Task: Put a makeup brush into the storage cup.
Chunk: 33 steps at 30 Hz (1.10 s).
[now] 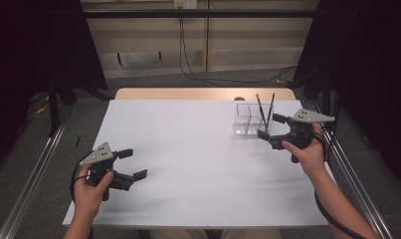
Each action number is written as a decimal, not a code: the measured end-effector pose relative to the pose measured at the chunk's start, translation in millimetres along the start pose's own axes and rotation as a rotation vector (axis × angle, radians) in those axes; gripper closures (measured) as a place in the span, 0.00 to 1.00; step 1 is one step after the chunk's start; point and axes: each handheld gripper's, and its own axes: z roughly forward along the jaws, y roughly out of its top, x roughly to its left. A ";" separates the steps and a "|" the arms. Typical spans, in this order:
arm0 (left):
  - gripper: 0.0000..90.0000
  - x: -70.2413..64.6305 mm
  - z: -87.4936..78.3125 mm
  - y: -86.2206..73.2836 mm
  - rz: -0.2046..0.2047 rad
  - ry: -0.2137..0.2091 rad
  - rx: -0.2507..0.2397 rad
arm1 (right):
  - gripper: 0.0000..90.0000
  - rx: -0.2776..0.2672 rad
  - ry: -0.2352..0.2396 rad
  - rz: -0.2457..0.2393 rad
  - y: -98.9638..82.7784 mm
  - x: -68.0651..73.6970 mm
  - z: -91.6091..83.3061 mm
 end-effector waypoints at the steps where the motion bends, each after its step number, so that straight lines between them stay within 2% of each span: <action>1: 0.02 0.1 -0.7 0.8 0.000 -0.003 0.005 | 0.06 -0.005 -0.002 -0.004 -0.3 0.8 -1.0; 10: 0.02 -5.4 -4.2 -2.4 0.000 0.009 0.005 | 0.04 -0.010 0.019 -0.015 -2.3 5.0 -7.4; 16: 0.02 -4.2 -7.7 -3.4 0.001 0.019 0.003 | 0.04 -0.003 0.039 -0.023 -5.9 9.9 -7.7; 17: 0.02 -3.5 -7.2 -3.6 -0.005 0.004 0.007 | 0.04 -0.003 0.040 -0.024 -6.5 10.7 -8.2; 22: 0.02 -2.7 -4.4 -2.6 0.001 0.009 0.001 | 0.04 0.000 0.046 -0.029 -9.9 14.6 -12.7; 23: 0.02 -2.3 -4.5 -2.6 0.002 -0.002 0.005 | 0.04 -0.002 0.045 -0.026 -10.1 15.4 -14.0; 24: 0.02 -3.3 -3.9 -3.0 -0.003 0.009 0.002 | 0.04 0.001 0.051 -0.028 -10.3 16.0 -15.1; 27: 0.02 -2.6 -4.6 -3.4 0.005 0.000 0.012 | 0.04 0.006 0.053 -0.030 -11.6 18.0 -17.5; 33: 0.02 -2.8 -6.1 -3.2 0.004 0.007 0.008 | 0.04 0.024 0.057 -0.038 -16.2 21.3 -20.1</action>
